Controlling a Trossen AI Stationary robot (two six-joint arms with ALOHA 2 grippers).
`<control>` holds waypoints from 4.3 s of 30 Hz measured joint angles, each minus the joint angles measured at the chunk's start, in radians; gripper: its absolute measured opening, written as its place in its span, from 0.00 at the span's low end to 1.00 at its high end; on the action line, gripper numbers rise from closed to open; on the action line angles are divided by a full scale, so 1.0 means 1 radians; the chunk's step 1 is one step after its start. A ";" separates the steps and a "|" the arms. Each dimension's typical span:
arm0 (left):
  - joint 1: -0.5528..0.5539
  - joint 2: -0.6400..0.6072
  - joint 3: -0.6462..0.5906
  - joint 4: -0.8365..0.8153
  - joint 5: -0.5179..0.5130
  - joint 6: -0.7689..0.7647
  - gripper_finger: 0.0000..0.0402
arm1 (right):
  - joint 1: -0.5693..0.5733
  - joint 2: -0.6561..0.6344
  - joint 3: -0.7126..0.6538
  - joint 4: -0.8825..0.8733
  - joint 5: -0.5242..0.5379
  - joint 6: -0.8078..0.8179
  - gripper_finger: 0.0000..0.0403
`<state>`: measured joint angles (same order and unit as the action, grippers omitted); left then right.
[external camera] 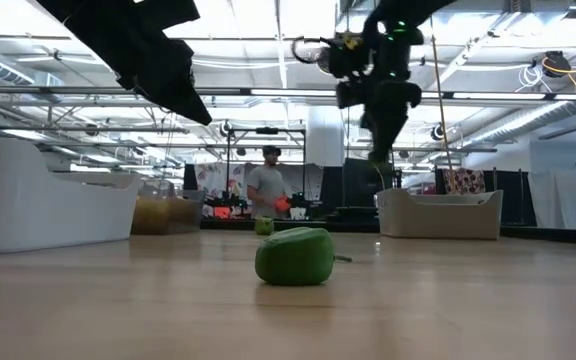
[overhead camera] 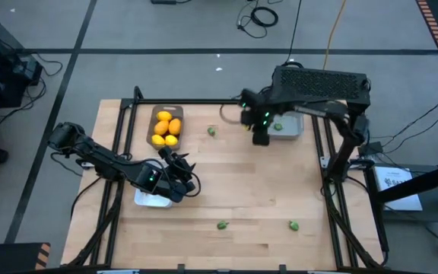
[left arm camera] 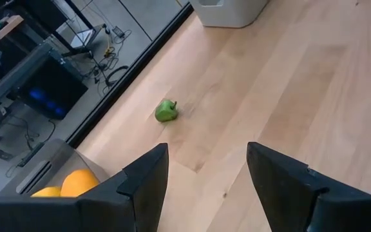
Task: Sort produce into baskets
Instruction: Put the middle left green chili pepper into the gray bin, then put the bottom right green chili pepper into the gray bin
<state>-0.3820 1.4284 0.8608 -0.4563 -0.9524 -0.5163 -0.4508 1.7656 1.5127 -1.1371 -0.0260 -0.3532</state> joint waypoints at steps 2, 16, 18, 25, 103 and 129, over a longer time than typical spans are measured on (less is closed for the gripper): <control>0.000 0.000 0.000 0.000 0.000 0.000 0.54 | -0.062 -0.032 -0.024 -0.003 0.000 0.051 0.19; 0.000 0.000 0.000 0.002 0.000 0.000 0.54 | -0.276 -0.079 -0.204 0.073 0.101 0.367 0.19; 0.000 0.000 0.000 0.003 0.000 0.000 0.54 | -0.278 -0.079 -0.204 0.079 0.126 0.402 0.19; 0.000 0.000 0.000 0.004 0.000 0.000 0.54 | -0.277 -0.079 -0.204 0.088 0.135 0.439 0.20; 0.029 0.000 0.000 0.167 0.087 0.079 0.54 | 1.234 -0.150 -0.646 0.398 -0.079 1.995 0.69; 0.029 0.000 0.000 0.165 0.087 0.079 0.54 | 1.168 -0.163 -0.629 0.439 -0.050 1.797 0.18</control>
<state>-0.3527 1.4281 0.8608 -0.2915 -0.8658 -0.4370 0.7169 1.6028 0.8840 -0.6978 -0.0763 1.4438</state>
